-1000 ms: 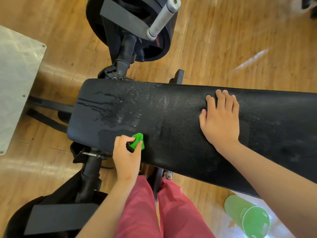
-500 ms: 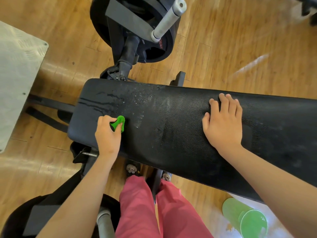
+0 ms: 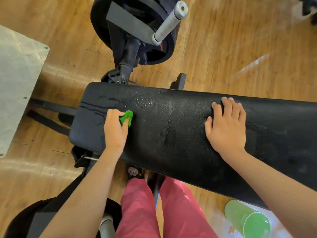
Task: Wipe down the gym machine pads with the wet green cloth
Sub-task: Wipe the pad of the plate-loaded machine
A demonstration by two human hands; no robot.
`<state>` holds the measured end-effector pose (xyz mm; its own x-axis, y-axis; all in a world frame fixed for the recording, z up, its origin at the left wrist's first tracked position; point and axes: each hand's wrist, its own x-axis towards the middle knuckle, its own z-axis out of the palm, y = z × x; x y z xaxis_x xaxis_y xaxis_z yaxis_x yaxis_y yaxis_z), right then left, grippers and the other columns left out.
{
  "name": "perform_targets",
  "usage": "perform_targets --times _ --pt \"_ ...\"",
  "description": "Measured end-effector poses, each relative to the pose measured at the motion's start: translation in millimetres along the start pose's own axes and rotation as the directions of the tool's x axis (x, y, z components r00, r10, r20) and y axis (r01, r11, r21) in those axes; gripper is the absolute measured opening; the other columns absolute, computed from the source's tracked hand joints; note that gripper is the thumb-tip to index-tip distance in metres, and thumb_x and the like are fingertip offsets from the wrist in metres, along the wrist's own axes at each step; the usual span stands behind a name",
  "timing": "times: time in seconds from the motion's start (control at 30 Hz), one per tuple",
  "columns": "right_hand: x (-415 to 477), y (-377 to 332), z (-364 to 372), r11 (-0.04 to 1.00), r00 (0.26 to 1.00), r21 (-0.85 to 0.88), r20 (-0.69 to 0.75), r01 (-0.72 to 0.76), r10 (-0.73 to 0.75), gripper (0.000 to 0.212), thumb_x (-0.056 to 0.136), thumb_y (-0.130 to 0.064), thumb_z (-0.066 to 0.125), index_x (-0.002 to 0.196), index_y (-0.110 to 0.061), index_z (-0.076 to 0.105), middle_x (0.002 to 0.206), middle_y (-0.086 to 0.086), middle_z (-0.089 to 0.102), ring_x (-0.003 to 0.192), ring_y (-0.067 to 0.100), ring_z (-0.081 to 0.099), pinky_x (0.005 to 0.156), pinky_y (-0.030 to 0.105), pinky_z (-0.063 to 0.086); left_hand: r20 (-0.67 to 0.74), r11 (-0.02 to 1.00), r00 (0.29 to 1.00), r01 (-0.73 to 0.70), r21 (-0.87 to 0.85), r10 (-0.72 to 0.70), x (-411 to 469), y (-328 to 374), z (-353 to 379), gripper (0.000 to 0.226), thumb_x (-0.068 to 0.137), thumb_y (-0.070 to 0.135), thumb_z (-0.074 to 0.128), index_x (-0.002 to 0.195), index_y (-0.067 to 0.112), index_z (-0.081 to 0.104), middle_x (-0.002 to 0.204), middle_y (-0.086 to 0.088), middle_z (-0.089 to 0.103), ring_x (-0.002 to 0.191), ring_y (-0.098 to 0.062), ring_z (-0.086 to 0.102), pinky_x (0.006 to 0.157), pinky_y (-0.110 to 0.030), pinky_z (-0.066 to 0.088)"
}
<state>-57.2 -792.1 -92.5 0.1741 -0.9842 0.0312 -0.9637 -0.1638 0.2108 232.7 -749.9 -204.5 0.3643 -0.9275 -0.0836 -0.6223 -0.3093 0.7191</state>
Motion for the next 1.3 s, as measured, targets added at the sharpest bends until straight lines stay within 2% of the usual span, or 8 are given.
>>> perform_targets --times 0.2,0.37,0.47,0.6,0.77,1.0,1.17,1.3 --pt "1 2 0 1.0 1.0 0.022 0.003 0.003 -0.003 0.045 0.091 -0.026 0.042 0.127 -0.001 0.052 0.138 0.026 0.047 0.134 0.041 0.037 0.113 0.053 0.024 -0.062 0.991 0.989 0.136 -0.013 -0.137 10 4 3 0.016 0.088 0.01 0.066 0.097 0.007 0.053 0.098 -0.008 0.05 0.079 -0.019 0.049 0.065 -0.021 0.03" --pt "3 4 -1 0.997 1.0 0.071 0.016 0.002 -0.004 0.044 0.09 -0.025 0.044 0.126 -0.002 0.054 0.137 0.025 0.048 0.133 0.04 0.037 0.113 0.053 0.025 0.012 0.995 1.0 0.011 -0.101 -0.01 -38 41 9 0.02 0.08 0.005 0.072 0.091 0.008 0.055 0.092 -0.002 0.05 0.077 -0.007 0.045 0.067 -0.021 0.036" --pt "7 0 -3 0.983 1.0 0.181 0.011 -0.023 0.022 0.034 0.087 -0.017 0.058 0.118 -0.005 0.059 0.13 0.021 0.052 0.128 0.039 0.042 0.109 0.052 0.027 0.027 0.99 1.0 0.007 -0.144 -0.003 -50 50 17 0.021 0.08 0.008 0.074 0.089 0.011 0.055 0.091 0.002 0.05 0.076 -0.006 0.047 0.064 -0.018 0.039" --pt "36 -30 -2 0.956 0.991 0.281 0.083 0.08 -0.108 0.032 0.083 -0.019 0.063 0.113 -0.008 0.059 0.117 0.012 0.057 0.114 0.033 0.049 0.099 0.047 0.036 -0.032 0.994 0.999 -0.012 -0.108 0.008 -24 45 21 0.02 0.083 0.009 0.072 0.09 0.008 0.054 0.09 0.0 0.048 0.069 -0.011 0.042 0.06 -0.023 0.035" --pt "69 -59 23 0.985 0.98 0.138 0.158 0.102 -0.124 0.041 0.09 -0.033 0.044 0.122 -0.008 0.056 0.113 0.014 0.062 0.107 0.036 0.055 0.099 0.048 0.038 -0.092 0.997 0.993 0.075 -0.037 -0.078 20 28 20 0.016 0.088 0.011 0.067 0.093 0.008 0.052 0.092 -0.001 0.044 0.069 -0.014 0.04 0.06 -0.03 0.033" --pt "69 -64 28 0.993 0.973 0.013 0.2 0.119 -0.119 0.045 0.093 -0.032 0.033 0.124 -0.007 0.052 0.107 0.017 0.061 0.101 0.038 0.055 0.096 0.05 0.038 -0.125 0.981 0.978 0.155 -0.112 -0.169 14 40 23 0.016 0.087 0.011 0.068 0.092 0.01 0.054 0.093 0.001 0.048 0.072 -0.008 0.041 0.062 -0.017 0.03" --pt "70 -66 26 0.995 0.969 0.02 0.227 0.1 -0.102 0.044 0.091 -0.033 0.032 0.121 -0.009 0.053 0.108 0.015 0.061 0.1 0.036 0.054 0.095 0.049 0.038 -0.042 0.979 0.995 0.078 -0.189 -0.087 -11 81 36 0.016 0.084 0.013 0.071 0.09 0.011 0.056 0.09 0.002 0.05 0.075 -0.01 0.046 0.064 -0.019 0.037" --pt "71 -68 23 0.996 0.969 0.019 0.229 0.087 -0.089 0.045 0.09 -0.033 0.03 0.12 -0.009 0.054 0.106 0.014 0.061 0.099 0.035 0.054 0.094 0.049 0.038 -0.046 0.983 0.999 -0.031 -0.182 0.023 8 68 38 0.015 0.087 0.015 0.069 0.091 0.01 0.055 0.09 0.002 0.048 0.072 -0.011 0.045 0.062 -0.022 0.037"
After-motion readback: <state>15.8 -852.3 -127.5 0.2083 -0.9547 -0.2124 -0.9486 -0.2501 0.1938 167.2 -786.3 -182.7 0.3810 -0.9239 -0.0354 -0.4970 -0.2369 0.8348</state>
